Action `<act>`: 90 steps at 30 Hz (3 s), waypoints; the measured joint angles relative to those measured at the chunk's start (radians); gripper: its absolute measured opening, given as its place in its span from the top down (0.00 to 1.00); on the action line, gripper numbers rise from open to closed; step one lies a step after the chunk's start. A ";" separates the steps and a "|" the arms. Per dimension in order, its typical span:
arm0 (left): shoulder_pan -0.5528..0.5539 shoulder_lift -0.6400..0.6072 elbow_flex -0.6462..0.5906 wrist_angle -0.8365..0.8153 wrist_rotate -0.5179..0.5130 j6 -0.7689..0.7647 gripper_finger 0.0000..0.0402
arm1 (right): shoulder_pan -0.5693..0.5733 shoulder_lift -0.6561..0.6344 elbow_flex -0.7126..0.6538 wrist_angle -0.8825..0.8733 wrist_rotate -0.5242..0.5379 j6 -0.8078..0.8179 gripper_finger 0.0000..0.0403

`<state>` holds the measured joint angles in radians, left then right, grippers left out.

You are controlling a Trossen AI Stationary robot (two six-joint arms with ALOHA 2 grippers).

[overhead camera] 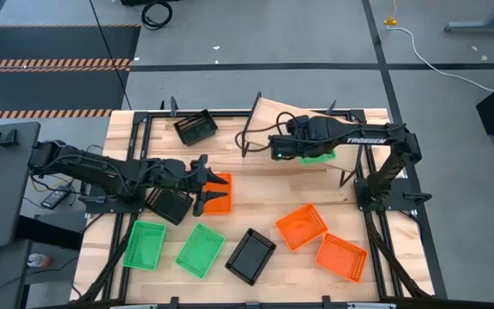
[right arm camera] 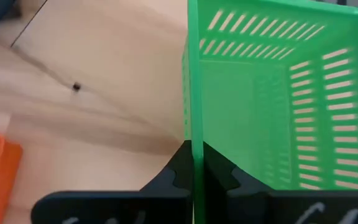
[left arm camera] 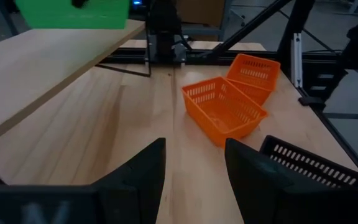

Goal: Stack baskets on shelf by color
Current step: Put the top green bin on the shelf, then put the top orange bin on the shelf

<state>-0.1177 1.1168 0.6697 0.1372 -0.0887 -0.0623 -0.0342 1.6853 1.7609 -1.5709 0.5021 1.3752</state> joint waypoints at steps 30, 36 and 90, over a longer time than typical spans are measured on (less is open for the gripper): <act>0.000 0.000 0.000 -0.193 0.218 0.076 0.57 | -0.227 -0.108 -0.157 0.002 -0.146 0.034 0.97; 0.000 0.000 0.000 -0.189 0.218 0.075 0.57 | -0.213 -0.238 -0.353 -0.003 -0.153 0.154 0.97; 0.000 0.000 0.000 -0.220 0.218 0.047 0.57 | -0.282 -0.303 -0.393 0.079 0.003 0.139 0.49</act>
<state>-0.1175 1.1168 0.6697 -0.0828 0.1291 -0.0154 -0.3164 1.3827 1.3683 -1.4919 0.5049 1.5145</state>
